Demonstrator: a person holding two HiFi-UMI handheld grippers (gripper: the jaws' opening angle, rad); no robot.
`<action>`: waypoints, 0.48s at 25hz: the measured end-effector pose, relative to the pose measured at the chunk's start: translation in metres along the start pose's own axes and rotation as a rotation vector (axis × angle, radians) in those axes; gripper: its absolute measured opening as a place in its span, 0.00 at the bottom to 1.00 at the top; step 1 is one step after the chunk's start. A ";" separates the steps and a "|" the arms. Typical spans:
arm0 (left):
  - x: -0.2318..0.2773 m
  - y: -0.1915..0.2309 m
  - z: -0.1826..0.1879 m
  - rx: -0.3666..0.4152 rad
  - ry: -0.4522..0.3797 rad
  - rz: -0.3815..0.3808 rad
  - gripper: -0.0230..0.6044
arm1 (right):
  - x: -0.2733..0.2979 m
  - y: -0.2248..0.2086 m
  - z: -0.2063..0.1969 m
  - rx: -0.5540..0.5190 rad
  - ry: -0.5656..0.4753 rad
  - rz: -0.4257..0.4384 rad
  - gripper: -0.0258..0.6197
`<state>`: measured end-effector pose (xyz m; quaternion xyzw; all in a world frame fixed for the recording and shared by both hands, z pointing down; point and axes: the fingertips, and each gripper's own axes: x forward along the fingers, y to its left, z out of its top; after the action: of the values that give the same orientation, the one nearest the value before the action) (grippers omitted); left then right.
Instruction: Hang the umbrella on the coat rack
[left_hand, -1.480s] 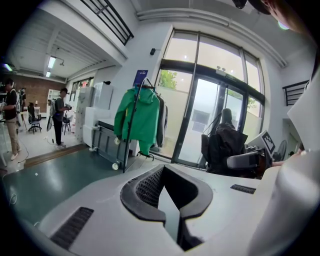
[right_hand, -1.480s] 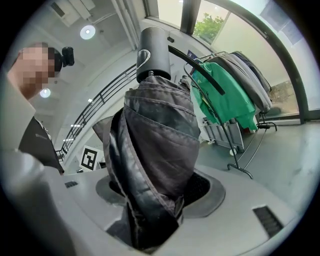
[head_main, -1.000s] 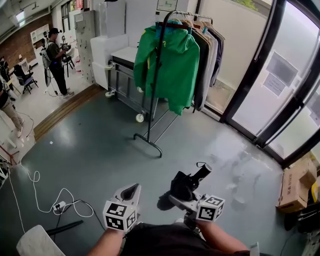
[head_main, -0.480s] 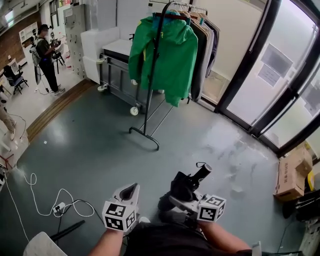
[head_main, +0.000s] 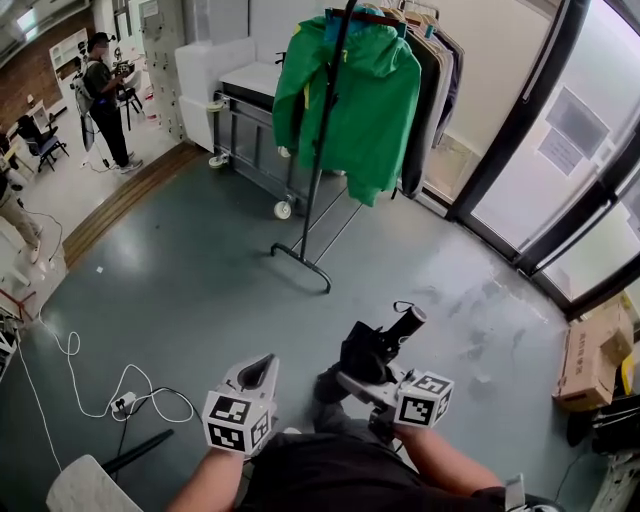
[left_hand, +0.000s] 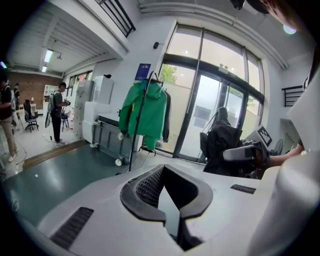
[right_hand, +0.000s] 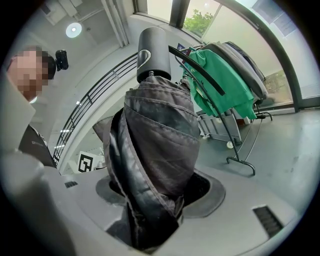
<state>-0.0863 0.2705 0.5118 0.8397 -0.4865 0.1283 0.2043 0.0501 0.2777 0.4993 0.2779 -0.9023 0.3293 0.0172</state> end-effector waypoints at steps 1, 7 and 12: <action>0.004 0.005 0.005 -0.001 -0.002 0.012 0.06 | 0.005 -0.003 0.007 -0.008 0.001 0.009 0.44; 0.043 0.014 0.038 0.026 -0.016 0.011 0.06 | 0.025 -0.034 0.038 -0.026 0.008 0.027 0.44; 0.074 0.026 0.063 0.031 -0.012 0.016 0.06 | 0.042 -0.059 0.063 -0.017 0.008 0.037 0.44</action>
<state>-0.0716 0.1724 0.4922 0.8397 -0.4922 0.1326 0.1872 0.0551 0.1817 0.4933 0.2598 -0.9099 0.3231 0.0170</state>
